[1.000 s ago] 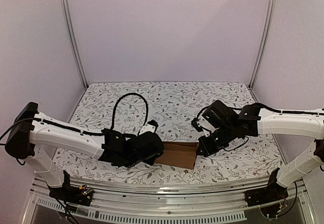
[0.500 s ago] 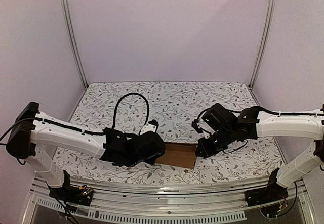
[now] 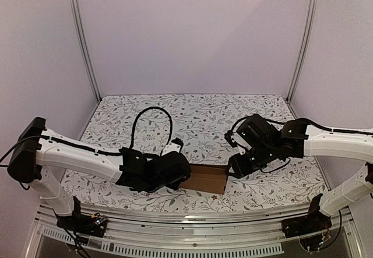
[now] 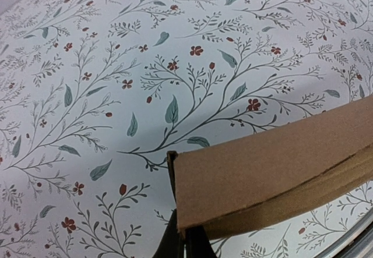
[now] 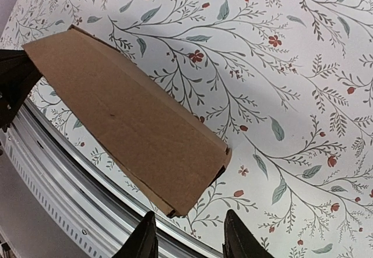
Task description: Fold the paper box
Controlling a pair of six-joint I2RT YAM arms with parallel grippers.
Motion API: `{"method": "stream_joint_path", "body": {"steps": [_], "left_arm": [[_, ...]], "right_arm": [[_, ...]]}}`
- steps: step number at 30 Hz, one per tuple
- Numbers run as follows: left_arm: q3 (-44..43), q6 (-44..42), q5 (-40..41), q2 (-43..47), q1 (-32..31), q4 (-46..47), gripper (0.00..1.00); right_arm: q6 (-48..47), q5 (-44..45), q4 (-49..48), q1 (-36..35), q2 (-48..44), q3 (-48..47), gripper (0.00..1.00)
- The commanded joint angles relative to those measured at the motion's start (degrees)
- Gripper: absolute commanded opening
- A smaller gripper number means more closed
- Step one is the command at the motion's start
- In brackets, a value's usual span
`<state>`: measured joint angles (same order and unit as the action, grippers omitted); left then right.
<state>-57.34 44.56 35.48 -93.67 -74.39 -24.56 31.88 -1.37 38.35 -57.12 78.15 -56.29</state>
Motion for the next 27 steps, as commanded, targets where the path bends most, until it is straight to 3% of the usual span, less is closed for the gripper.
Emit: {"method": "stream_joint_path", "body": {"steps": [1,9,18,27], "left_arm": [[2.43,0.01,-8.59,-4.9,-1.63,-7.29,0.0],[1.93,-0.04,-8.5,-5.08,-1.73,-7.62,0.0],[1.5,-0.08,-8.41,-5.38,-1.81,-8.09,0.0],[1.36,0.18,-8.41,-5.65,-1.9,-8.31,0.0]], "right_arm": [[-1.4,4.42,2.45,-0.21,-3.08,-2.96,0.38],[-1.47,7.63,2.44,-0.27,-3.38,-4.65,0.36],[-2.12,9.93,-1.75,-0.19,-0.81,-5.19,0.22],[-1.82,6.25,-4.74,-0.35,2.48,-2.28,0.08]]}}
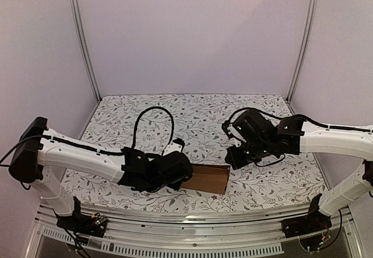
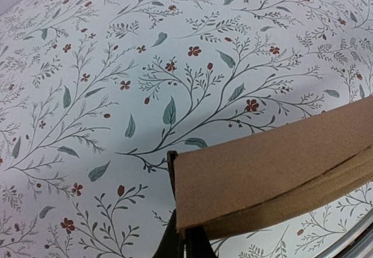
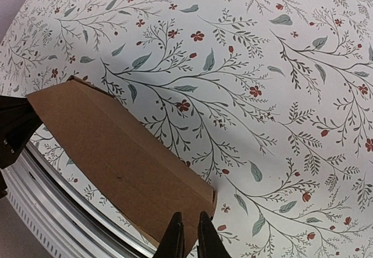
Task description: Fold the paper box
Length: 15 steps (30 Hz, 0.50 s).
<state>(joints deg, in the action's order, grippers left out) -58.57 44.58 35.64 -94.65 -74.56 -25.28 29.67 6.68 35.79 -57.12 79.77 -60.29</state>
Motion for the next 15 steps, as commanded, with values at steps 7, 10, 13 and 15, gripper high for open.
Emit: {"method": "stream_joint_path", "body": {"steps": [7,10,13,15], "left_arm": [[2.28,0.42,-8.81,-5.21,-1.77,-7.68,0.0],[2.07,0.48,-8.98,-5.59,-1.72,-7.55,0.0],[1.76,0.49,-9.33,-5.95,-1.75,-7.53,0.0],[1.62,0.27,-9.4,-6.2,-1.85,-7.52,0.0]], "right_arm": [[4.35,-0.33,-4.35,-3.29,0.24,7.09,0.04],[6.2,0.74,-5.14,-4.55,0.6,8.85,0.03],[7.01,2.18,-4.99,-5.36,0.4,9.1,0.03],[7.27,2.86,-4.87,-5.52,-0.06,8.78,0.03]]}}
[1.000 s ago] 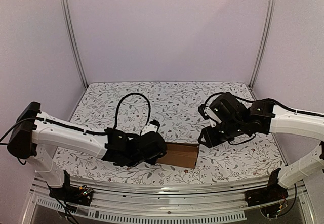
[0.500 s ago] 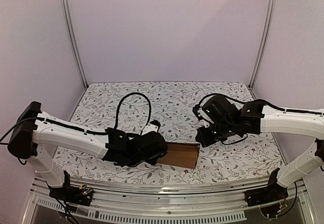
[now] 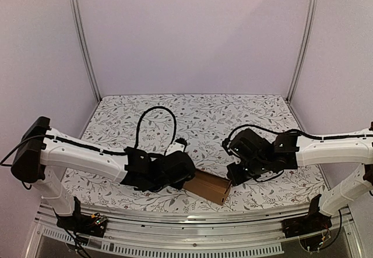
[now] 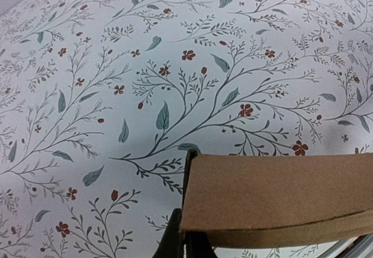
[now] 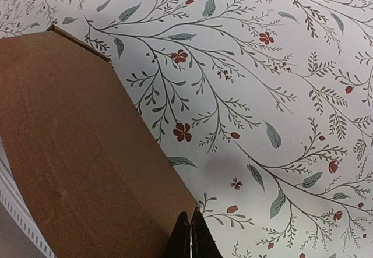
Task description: Fold the paper box
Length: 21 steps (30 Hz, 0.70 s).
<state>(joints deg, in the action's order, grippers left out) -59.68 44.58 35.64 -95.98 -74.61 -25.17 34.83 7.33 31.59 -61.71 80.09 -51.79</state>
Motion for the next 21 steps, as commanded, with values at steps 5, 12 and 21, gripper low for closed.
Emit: {"method": "stream_joint_path", "body": {"steps": [5,12,21], "left_arm": [[2.62,0.16,-9.37,-4.94,-1.86,-7.77,0.0],[2.81,0.42,-9.2,-4.95,-2.11,-7.92,0.0],[2.73,0.45,-8.96,-4.99,-2.12,-8.03,0.0]], "right_arm": [[1.29,5.98,1.19,-0.95,-2.74,-1.91,0.04],[-2.37,9.4,5.63,-0.93,-6.81,-5.92,0.04],[-5.38,-0.44,4.54,-0.91,-9.87,-5.95,0.04]]}}
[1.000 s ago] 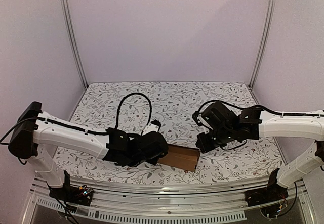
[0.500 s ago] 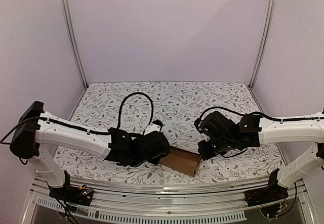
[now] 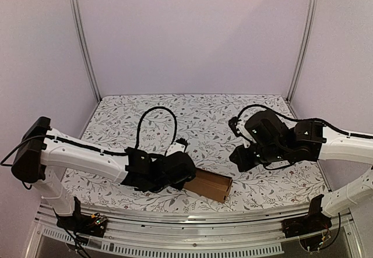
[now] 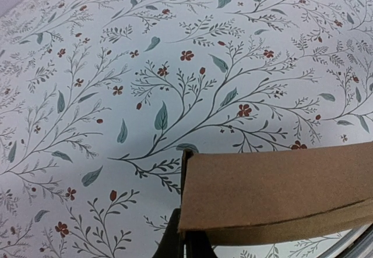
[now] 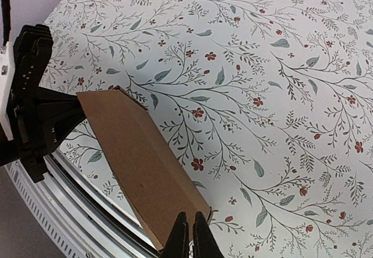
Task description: Fold the paper box
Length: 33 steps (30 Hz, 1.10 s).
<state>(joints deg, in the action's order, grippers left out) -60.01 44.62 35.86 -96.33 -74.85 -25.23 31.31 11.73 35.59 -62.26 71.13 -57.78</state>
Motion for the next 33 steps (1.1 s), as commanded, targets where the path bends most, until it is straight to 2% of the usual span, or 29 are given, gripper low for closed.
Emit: {"method": "stream_joint_path", "body": {"steps": [1,8,15,25,33], "left_arm": [[3.05,0.48,-9.14,-4.64,-1.89,-7.99,0.0],[2.97,0.63,-9.21,-4.9,-1.97,-7.98,0.0],[2.75,0.73,-9.31,-5.16,-2.06,-7.86,0.0],[2.36,0.49,-9.4,-5.49,-2.06,-8.0,0.0],[2.09,0.36,-9.25,-5.5,-2.15,-8.36,0.0]], "right_arm": [[-1.87,-6.01,0.15,-0.4,-0.91,0.57,0.04],[-0.17,-12.91,-4.09,-0.88,0.8,6.04,0.03],[1.37,-14.48,-7.15,-2.06,3.5,9.65,0.02],[-0.11,-6.54,-3.46,-2.18,-0.49,4.76,0.03],[-1.92,-10.84,-4.37,-2.22,-2.11,2.37,0.03]]}}
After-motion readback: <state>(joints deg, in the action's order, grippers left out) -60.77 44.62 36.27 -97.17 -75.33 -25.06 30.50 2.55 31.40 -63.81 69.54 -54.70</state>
